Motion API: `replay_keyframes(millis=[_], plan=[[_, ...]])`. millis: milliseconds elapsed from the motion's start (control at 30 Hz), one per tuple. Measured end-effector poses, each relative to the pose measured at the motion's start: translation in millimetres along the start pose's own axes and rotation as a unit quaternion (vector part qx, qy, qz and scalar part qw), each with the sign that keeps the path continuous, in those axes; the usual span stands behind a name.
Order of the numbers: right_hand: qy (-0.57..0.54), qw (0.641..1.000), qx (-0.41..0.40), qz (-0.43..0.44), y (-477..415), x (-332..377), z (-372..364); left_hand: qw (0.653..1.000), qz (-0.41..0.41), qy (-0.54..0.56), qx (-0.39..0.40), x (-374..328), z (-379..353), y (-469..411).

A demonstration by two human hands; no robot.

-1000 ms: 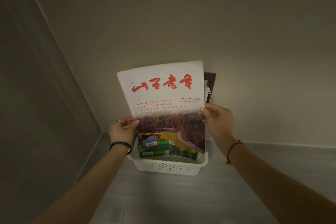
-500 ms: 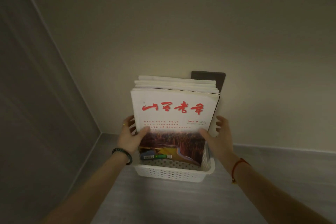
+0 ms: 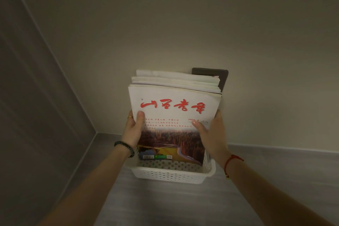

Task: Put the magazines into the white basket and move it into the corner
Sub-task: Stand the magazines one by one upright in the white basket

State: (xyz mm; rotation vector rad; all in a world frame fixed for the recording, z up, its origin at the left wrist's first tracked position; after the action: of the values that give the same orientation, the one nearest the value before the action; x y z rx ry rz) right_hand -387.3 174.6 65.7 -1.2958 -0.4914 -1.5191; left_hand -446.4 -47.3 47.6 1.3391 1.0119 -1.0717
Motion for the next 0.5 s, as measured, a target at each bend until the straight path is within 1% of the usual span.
replay_keyframes(millis=[133, 200, 233, 300, 367, 400, 433, 500], plan=[[0.011, 0.997, 0.067, -0.024, -3.7, 0.6, 4.7, 0.998, 0.020, -0.058, -0.028, -1.3, -0.6, 7.0], [0.019, 0.994, 0.106, -0.018, 0.8, 2.1, 11.4, 0.997, 0.041, -0.047, -0.043, 2.5, -2.6, 19.7], [0.023, 0.992, 0.119, -0.015, 5.2, 1.7, 16.9, 0.997, 0.047, -0.022, -0.062, 4.9, -3.9, 28.0], [0.031, 0.992, 0.124, -0.024, 18.2, -1.7, 35.1, 0.992, 0.035, 0.036, -0.119, 7.6, -8.0, 50.8], [0.024, 0.993, 0.115, -0.035, 36.6, -8.7, 60.6, 0.986, -0.014, 0.032, -0.164, 8.4, -17.0, 78.4], [0.015, 0.993, 0.110, -0.038, 47.0, -13.7, 75.8, 0.986, -0.037, 0.016, -0.161, 10.3, -26.8, 91.7], [0.007, 0.994, 0.106, -0.041, 57.9, -20.0, 93.1, 0.989, -0.052, 0.004, -0.137, 13.1, -41.6, 104.4], [0.005, 0.994, 0.091, -0.055, 81.0, -34.4, 132.7, 0.998, -0.044, -0.024, -0.047, 22.2, -81.5, 128.7]])
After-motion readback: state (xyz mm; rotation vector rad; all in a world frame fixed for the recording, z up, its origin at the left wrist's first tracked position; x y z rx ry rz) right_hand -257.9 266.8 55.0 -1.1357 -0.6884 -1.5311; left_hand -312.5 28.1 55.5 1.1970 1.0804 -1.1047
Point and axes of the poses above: each hand's wrist, its own y-axis away from the middle knuckle, its own z-axis out of the back of the hand, x = y × z, the point moved 4 cm from there along -y, towards the middle knuckle, and after that the axes turned 8 degrees about z, right-handed, at the moved point
